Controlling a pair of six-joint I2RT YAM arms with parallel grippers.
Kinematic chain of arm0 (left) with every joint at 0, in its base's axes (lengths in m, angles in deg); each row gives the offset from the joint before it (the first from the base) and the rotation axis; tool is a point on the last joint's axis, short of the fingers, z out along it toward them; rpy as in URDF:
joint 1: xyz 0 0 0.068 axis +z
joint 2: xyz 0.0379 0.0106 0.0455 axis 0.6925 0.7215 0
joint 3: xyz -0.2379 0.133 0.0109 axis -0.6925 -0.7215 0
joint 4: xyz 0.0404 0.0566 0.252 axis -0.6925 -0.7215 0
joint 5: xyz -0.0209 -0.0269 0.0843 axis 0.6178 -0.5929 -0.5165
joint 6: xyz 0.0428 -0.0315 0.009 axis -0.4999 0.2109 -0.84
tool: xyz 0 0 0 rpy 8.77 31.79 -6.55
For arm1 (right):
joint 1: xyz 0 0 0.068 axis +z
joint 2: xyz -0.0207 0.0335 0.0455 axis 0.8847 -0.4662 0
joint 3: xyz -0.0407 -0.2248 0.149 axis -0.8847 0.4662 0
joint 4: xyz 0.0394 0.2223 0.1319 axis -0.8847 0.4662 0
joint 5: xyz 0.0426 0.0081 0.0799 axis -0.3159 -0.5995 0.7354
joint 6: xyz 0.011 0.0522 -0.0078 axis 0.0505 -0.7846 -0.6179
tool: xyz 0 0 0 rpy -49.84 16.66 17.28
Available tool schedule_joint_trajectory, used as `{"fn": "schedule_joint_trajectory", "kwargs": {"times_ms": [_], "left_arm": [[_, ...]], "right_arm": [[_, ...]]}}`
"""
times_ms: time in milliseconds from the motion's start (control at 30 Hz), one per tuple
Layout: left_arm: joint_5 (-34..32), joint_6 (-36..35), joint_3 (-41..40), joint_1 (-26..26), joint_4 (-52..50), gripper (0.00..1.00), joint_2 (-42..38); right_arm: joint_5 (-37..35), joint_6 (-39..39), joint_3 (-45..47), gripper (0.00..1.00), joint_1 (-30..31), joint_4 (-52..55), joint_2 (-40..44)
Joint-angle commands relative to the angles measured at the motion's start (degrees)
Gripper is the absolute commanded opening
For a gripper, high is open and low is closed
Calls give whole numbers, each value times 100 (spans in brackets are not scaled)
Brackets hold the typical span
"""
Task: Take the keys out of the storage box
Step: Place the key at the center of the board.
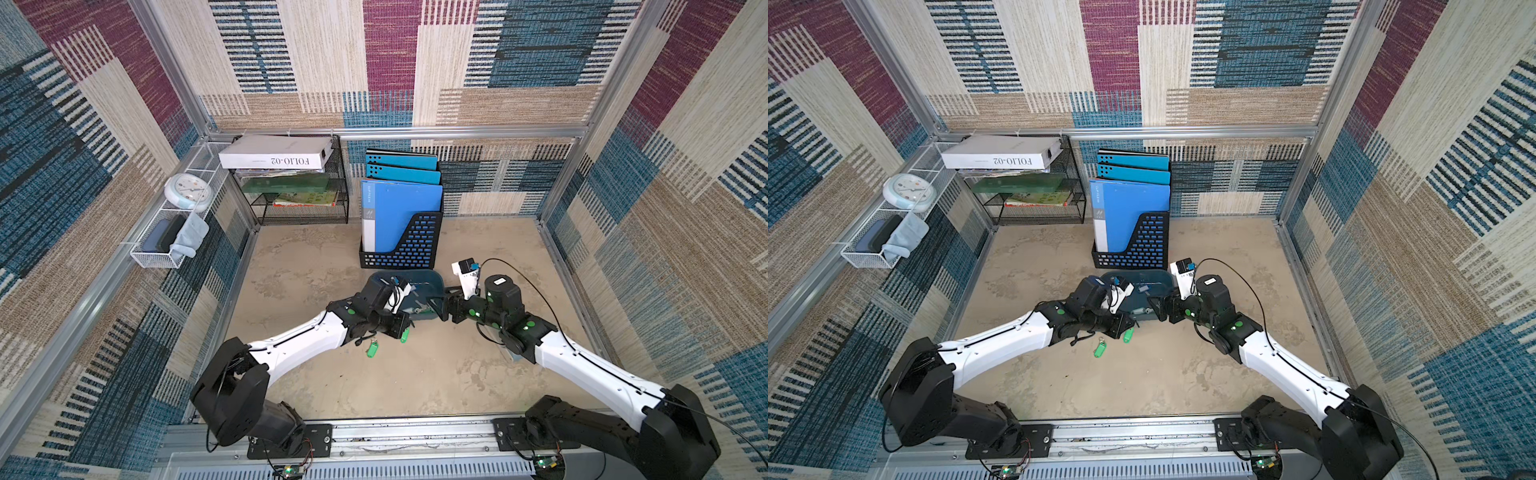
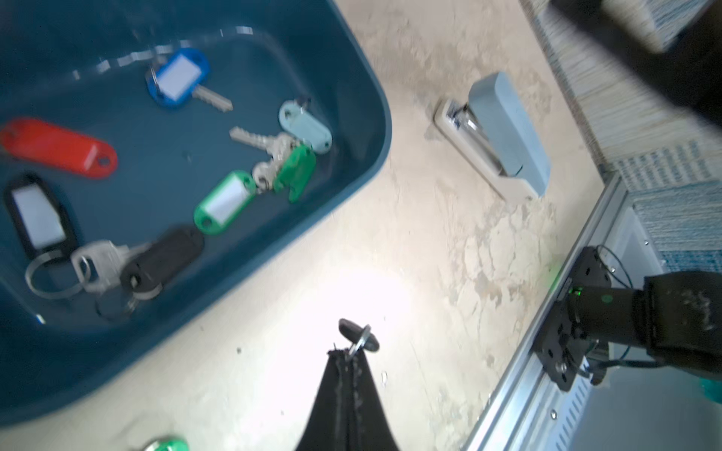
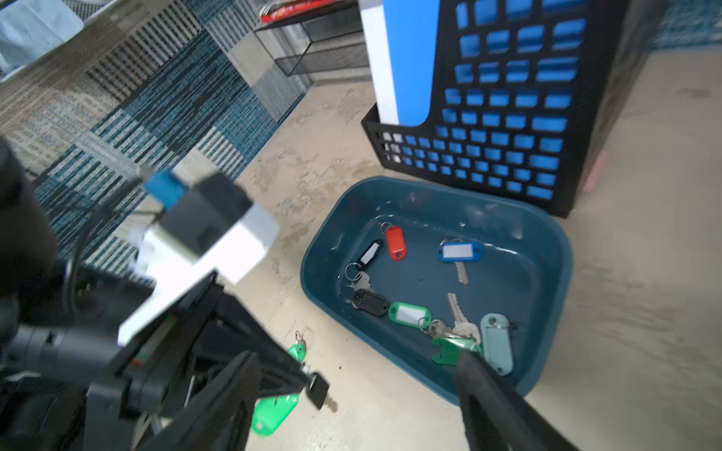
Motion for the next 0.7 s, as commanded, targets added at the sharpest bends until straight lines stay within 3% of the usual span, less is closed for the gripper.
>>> {"fn": "schedule_joint_trajectory", "kwargs": {"times_ms": [0, 133, 300, 667], "left_arm": [[-1115, 901, -359, -327, 86, 1, -234], [-1712, 1593, -538, -419, 156, 1, -53], [-1744, 2358, -415, -465, 439, 1, 323], [-1688, 2545, -198, -822, 622, 1, 990]], "right_arm": [[-1007, 11, -18, 85, -1, 207, 303], [-1117, -3, 76, 86, 1, 37, 455], [-1097, 2, 1, 86, -5, 247, 397], [-1188, -13, 230, 87, 4, 276, 608]]}}
